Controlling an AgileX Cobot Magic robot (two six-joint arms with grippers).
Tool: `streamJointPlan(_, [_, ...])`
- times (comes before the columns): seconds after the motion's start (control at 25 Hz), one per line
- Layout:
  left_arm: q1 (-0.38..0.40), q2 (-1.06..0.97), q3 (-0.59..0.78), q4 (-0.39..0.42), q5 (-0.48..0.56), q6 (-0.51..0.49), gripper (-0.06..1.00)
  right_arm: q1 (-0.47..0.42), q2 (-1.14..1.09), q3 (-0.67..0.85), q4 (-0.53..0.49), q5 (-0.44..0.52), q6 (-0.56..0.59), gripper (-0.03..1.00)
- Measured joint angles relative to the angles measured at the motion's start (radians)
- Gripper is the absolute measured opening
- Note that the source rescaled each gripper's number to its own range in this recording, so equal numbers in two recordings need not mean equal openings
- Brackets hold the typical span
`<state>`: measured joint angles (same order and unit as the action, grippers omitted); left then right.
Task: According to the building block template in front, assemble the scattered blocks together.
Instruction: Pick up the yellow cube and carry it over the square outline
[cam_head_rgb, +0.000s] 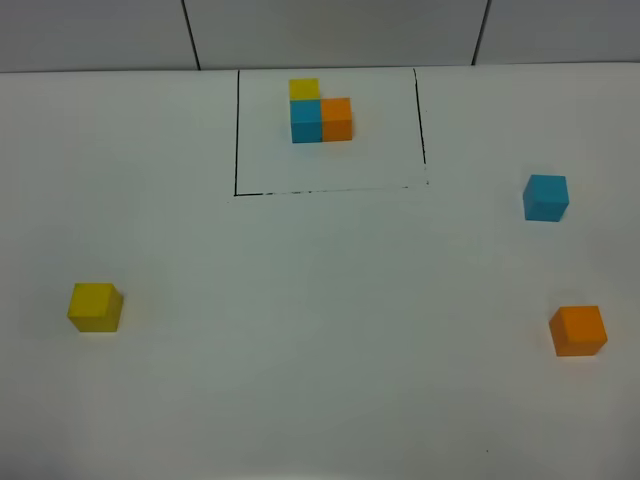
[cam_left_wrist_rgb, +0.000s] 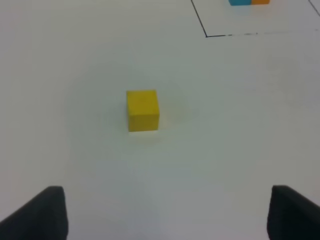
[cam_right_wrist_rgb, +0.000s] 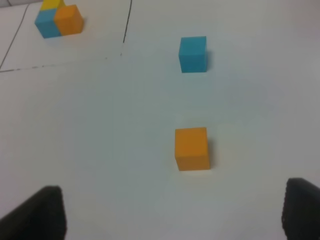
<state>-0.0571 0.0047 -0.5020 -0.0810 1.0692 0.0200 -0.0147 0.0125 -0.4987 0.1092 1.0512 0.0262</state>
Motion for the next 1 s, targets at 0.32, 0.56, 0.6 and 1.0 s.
streamJointPlan(0.32, [0.000, 0.266, -0.041, 0.098, -0.129, 0.000, 1.00, 0.000, 0.000, 0.000, 0.000, 0.000, 0.000, 0.75])
streamJointPlan(0.56, [0.000, 0.619, -0.172, 0.081, -0.209, 0.000, 1.00, 0.000, 0.000, 0.000, 0.000, 0.000, 0.000, 0.75])
streamJointPlan(0.6, [0.000, 0.671, -0.203, 0.075, -0.209, 0.000, 1.00, 0.000, 0.000, 0.000, 0.000, 0.000, 0.000, 0.75])
streamJointPlan(1.0, [-0.003, 1.196, -0.401, 0.064, -0.144, -0.080, 0.99, 0.000, 0.000, 0.000, 0.000, 0.000, 0.000, 0.75])
